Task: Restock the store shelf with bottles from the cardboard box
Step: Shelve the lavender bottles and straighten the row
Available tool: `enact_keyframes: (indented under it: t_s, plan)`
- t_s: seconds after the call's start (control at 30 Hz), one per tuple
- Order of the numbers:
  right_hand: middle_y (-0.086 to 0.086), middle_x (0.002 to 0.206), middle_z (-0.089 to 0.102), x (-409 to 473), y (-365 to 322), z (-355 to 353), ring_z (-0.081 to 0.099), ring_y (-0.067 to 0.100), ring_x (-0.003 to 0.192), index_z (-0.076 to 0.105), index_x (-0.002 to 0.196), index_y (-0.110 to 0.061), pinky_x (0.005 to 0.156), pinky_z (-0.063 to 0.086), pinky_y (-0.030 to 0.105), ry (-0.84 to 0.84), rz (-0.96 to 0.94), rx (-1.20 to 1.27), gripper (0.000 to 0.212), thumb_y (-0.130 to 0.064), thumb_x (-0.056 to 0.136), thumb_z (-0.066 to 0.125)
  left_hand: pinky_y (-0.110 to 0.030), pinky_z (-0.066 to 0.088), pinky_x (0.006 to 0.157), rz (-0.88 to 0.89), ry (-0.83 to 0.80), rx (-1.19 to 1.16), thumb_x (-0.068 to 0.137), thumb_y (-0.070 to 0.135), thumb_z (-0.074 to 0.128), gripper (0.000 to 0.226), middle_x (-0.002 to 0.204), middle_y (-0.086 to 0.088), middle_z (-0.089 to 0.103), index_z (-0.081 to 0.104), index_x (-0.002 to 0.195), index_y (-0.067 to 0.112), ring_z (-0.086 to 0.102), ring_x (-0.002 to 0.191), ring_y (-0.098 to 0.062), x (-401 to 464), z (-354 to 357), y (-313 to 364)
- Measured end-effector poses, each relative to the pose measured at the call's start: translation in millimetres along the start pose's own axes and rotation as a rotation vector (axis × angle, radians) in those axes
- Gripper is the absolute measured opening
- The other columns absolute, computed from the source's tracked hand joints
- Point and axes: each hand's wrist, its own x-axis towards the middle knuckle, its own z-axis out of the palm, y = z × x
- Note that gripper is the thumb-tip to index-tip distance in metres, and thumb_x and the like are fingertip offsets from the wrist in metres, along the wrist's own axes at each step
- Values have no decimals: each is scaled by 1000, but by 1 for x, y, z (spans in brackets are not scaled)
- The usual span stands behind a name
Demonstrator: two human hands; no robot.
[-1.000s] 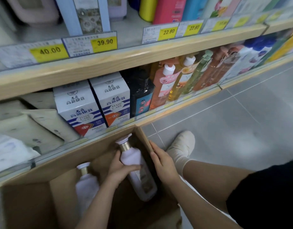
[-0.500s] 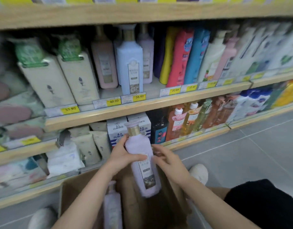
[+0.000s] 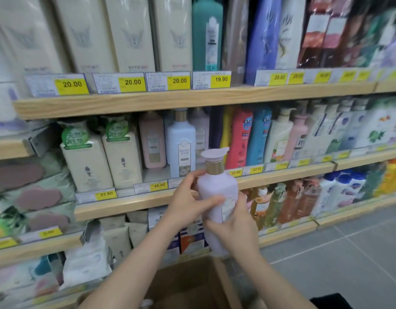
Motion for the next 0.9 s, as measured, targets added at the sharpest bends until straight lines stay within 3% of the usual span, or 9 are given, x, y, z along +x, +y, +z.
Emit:
enact_keyframes:
  t_s: [0.07,0.17,0.27,0.33,0.47,0.53,0.63,0.7,0.9]
  plan:
    - [-8,100,56,17,3,-7,60,25,93,29,120,-33,67,48,35,59,-17,81,85,-60,48,67,-21,50,84,38,-62,-61,66,52,69,49,114,11,61,55,112,38,56,104,-3,10,-11,3]
    - [-26,97,52,50,4,-18,55,12,92,32,117,-39,67,47,29,83,-78,226,82,-56,48,73,-27,48,87,32,46,-42,73,72,48,48,107,13,64,60,103,36,59,100,-2,32,-32,-7]
    - [-35,101,46,85,-3,-20,50,3,94,32,118,-38,67,41,16,117,-143,317,83,-50,50,79,-34,44,89,87,244,539,89,60,38,49,112,1,63,59,113,23,55,107,-18,57,-56,-42]
    - [-34,105,46,106,-11,-16,47,-4,98,33,120,-37,73,40,14,165,-198,350,85,-51,51,79,-39,42,89,55,218,827,93,55,35,51,112,-9,63,59,112,14,53,108,-27,67,-64,-68]
    - [-14,118,52,138,-16,8,51,4,113,33,122,-34,94,49,30,220,-234,459,88,-48,51,83,-38,32,72,147,173,1258,86,61,28,52,85,-4,59,55,90,16,54,82,-27,67,-56,-111]
    - [-9,122,52,148,-13,23,51,4,115,33,124,-31,96,48,28,231,-250,471,89,-46,53,84,-36,26,69,200,266,1263,85,61,33,49,81,-3,56,53,88,16,51,77,-26,66,-53,-117]
    - [-11,124,52,159,-9,44,49,-6,113,32,127,-33,89,41,5,213,-240,479,91,-45,54,84,-35,23,68,224,324,1249,85,62,34,49,78,-2,53,50,85,16,48,75,-24,70,-52,-119]
    - [-13,122,52,164,-7,56,49,-7,109,32,127,-33,84,40,2,211,-219,473,90,-46,55,83,-36,24,66,241,340,1243,84,62,36,48,77,-2,51,48,83,16,46,73,-24,71,-51,-120]
    - [-16,113,52,172,-5,78,51,4,100,30,126,-32,83,46,30,265,-93,380,90,-49,53,80,-37,30,67,258,376,1227,81,66,39,49,76,-1,46,43,81,17,43,73,-23,73,-50,-123]
